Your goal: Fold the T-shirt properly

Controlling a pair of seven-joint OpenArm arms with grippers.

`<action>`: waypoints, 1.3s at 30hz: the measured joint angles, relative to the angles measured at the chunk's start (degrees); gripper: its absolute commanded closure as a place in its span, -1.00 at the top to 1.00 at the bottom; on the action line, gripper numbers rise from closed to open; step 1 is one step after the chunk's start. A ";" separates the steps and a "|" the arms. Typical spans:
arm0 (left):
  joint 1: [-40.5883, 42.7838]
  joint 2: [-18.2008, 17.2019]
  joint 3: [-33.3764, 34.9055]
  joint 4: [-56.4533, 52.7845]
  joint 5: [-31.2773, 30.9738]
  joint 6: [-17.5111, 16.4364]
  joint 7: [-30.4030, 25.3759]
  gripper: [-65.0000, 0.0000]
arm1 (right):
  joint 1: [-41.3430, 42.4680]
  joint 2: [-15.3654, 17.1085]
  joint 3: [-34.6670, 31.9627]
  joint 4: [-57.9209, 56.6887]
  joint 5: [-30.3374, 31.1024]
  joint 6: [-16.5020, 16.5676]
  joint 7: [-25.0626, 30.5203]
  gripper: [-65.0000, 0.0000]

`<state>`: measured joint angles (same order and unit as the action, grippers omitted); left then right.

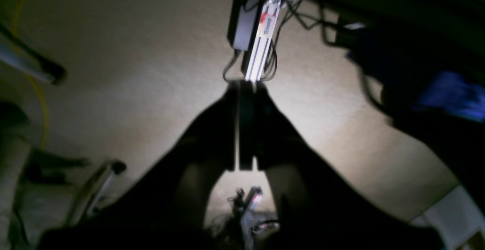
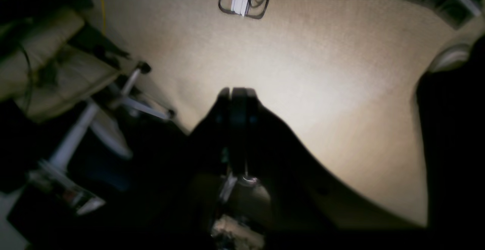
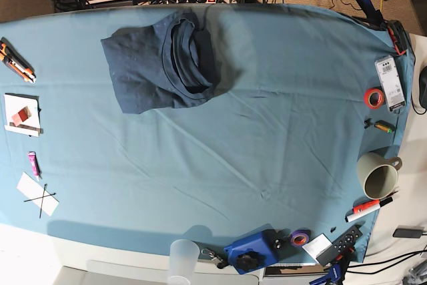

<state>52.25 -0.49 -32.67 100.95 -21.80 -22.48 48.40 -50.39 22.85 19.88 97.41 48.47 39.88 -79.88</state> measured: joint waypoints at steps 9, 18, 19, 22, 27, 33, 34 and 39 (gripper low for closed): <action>-14.16 -0.35 0.09 -27.85 7.96 -2.91 -8.44 -1.00 | 14.99 -0.20 -12.09 -27.06 -10.73 0.11 5.84 -1.00; -24.81 -2.16 -0.09 -51.23 24.06 -2.56 -30.05 -1.00 | 28.22 -0.17 -29.77 -47.23 -32.85 -0.26 32.96 -1.00; -25.62 -2.32 -0.07 -53.64 26.10 -1.18 -33.29 -1.00 | 29.53 -0.17 -31.80 -48.85 -35.12 -0.26 35.71 -1.00; -28.04 -2.25 -0.07 -61.22 30.18 3.41 -44.52 -1.00 | 33.77 -0.20 -37.75 -53.22 -38.10 -0.35 42.75 -1.00; -31.01 -2.05 -0.02 -69.70 33.57 6.88 -54.77 -1.00 | 38.88 -0.22 -44.81 -57.20 -41.13 -3.17 50.93 -1.00; -32.15 -2.05 -0.04 -70.01 34.40 7.10 -55.78 -1.00 | 40.17 -0.28 -47.69 -59.87 -41.79 -13.14 59.19 -1.00; -32.13 -2.08 -0.04 -69.85 34.40 7.10 -55.78 -1.00 | 40.17 -0.22 -47.69 -59.91 -41.79 -13.11 59.21 -1.00; -32.11 -2.05 -0.04 -69.00 34.40 7.10 -55.76 -1.00 | 40.09 -0.33 -47.69 -59.91 -41.79 -13.09 59.08 -1.00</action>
<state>20.14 -2.55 -32.71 31.94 12.60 -15.38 -7.35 -10.31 22.52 -27.81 37.50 6.68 26.79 -20.80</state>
